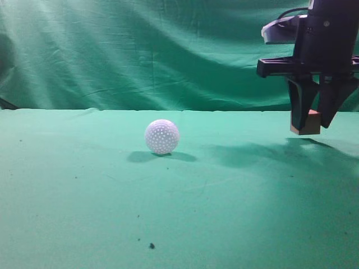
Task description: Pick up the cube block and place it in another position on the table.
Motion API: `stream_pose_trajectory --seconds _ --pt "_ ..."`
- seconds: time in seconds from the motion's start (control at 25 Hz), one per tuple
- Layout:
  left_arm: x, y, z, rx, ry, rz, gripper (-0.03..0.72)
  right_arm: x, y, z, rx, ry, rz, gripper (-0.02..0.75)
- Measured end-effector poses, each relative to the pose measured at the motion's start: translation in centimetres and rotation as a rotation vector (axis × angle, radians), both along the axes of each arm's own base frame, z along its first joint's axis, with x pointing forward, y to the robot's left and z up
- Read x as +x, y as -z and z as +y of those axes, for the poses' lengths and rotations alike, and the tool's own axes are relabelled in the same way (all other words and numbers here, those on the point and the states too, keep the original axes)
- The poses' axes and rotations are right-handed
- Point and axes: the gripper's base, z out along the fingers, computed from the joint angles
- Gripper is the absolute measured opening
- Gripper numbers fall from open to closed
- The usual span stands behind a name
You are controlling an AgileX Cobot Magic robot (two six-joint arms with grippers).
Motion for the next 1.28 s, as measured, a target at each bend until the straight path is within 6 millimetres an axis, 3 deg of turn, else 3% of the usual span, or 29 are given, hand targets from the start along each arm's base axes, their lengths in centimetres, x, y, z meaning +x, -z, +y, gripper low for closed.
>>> stream_pose_trajectory --seconds 0.08,0.28,0.44,0.52,0.68,0.8,1.08,1.28 --pt "0.0 0.0 0.0 0.0 0.0 0.0 0.235 0.0 0.1 0.0 0.002 0.002 0.003 0.227" --pt "0.0 0.0 0.0 0.0 0.0 0.0 0.235 0.6 -1.3 0.4 0.02 0.022 0.008 0.447" --pt "0.0 0.0 0.0 0.0 0.0 0.0 0.235 0.4 -5.2 0.3 0.036 0.021 -0.039 0.456" --pt "0.0 0.0 0.0 0.0 0.0 0.0 0.235 -0.7 -8.0 -0.1 0.049 0.023 -0.078 0.456" --pt "0.0 0.0 0.0 0.0 0.0 0.0 0.235 -4.3 -13.0 -1.3 0.101 0.035 -0.158 0.125" --pt "0.0 0.0 0.0 0.0 0.0 0.0 0.235 -8.1 -14.8 -2.3 0.159 0.045 -0.194 0.0" --pt "0.0 0.0 0.0 0.0 0.0 0.0 0.235 -17.1 -14.0 -4.5 0.232 -0.021 -0.322 0.0" --pt "0.0 0.0 0.0 0.0 0.0 0.0 0.235 -21.5 -12.5 -6.2 0.27 -0.035 -0.424 0.0"
